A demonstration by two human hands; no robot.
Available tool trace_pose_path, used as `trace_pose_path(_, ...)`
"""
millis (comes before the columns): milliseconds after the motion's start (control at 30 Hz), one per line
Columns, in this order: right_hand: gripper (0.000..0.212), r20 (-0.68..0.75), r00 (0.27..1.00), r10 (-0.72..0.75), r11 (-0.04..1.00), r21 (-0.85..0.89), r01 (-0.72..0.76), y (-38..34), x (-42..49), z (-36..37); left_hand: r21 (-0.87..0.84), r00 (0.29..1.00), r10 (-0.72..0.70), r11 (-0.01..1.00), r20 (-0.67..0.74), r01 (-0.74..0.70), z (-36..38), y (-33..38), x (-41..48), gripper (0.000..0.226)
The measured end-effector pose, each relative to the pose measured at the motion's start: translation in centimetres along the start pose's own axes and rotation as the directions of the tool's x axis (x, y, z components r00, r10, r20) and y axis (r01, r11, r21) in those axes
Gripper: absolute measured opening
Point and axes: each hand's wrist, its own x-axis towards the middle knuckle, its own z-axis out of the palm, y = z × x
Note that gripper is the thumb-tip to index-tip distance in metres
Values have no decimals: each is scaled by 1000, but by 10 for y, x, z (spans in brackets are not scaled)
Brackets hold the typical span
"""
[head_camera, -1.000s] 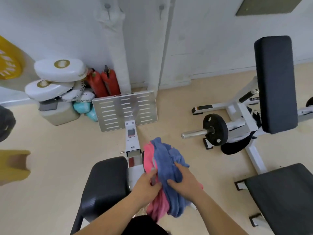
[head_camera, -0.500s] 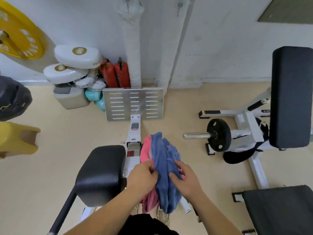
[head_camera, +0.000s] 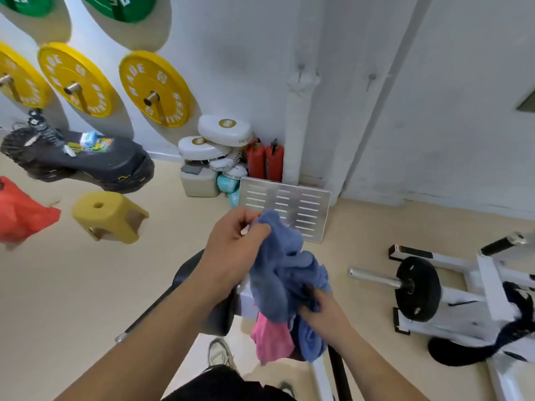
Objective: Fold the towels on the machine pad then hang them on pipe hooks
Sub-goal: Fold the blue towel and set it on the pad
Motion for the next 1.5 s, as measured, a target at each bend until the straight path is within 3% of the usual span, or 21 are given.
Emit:
trace_pose_path(67, 19, 12, 999, -36, 999, -9, 36, 5, 6, 2, -17, 992, 71, 997, -105, -73, -14, 17, -8, 9)
trace_pose_path(200, 35, 48, 999, -17, 999, -48, 19, 13, 8, 6, 32, 947, 181, 983, -267, -179, -35, 26, -21, 7)
trace_pose_path(267, 34, 38, 998, 40, 996, -80, -37, -5, -4, -1, 145, 959, 241, 965, -149, -220, -40, 20, -25, 9)
trace_pose_path(333, 28, 2, 998, 55, 996, -71, -55, -24, -13, -11, 294, 968, 233, 922, 93, -251, -38, 5, -31, 8)
trace_pose_path(400, 26, -56, 998, 14, 1000, -15, -15, -48, -19, -25, 380, 941, 234, 870, 243, -315, -34, -10, -39, 8)
trace_pose_path(467, 38, -17, 997, -80, 995, 61, 81, -83, -29, -44, 384, 925, 251, 854, 286, -351, -31, -18, -47, 9)
trace_pose_path(567, 55, 157, 954, -254, 960, 161, 229, -142, -50, -72, 361, 910, 262, 854, 322, -374, -30, -17, -53, 7)
trace_pose_path(633, 49, 245, 903, -352, 930, 197, 310, -175, -66, -88, 346, 891, 311, 839, 330, -421, -35, -11, -55, 5)
trace_pose_path(733, 22, 307, 859, -409, 900, 293, 324, -204, -83, -106, 298, 876, 380, 834, 297, -463, -49, 3, -65, 8)
trace_pose_path(833, 5, 256, 862, -438, 882, 310, 356, -221, -91, -110, 302, 897, 363, 852, 251, -429, -69, 14, -78, 8)
trace_pose_path(1000, 22, 197, 864, -463, 877, 244, 414, -247, -93, -98, 369, 946, 196, 885, 258, -284, -102, 8, -90, 13)
trace_pose_path(1233, 24, -129, 934, -334, 941, 12, 338, -242, -82, -75, 484, 970, -3, 867, 243, -118, -173, -22, -97, 14)
trace_pose_path(1333, 25, -295, 915, -276, 957, 3, 290, -252, -88, -63, 526, 978, -66, 849, 196, -48, -208, -35, -108, 13)
trace_pose_path(1500, 23, -461, 858, -227, 970, -24, 244, -272, -100, -41, 395, 995, -41, 919, 94, 1, -257, -53, -129, 13)
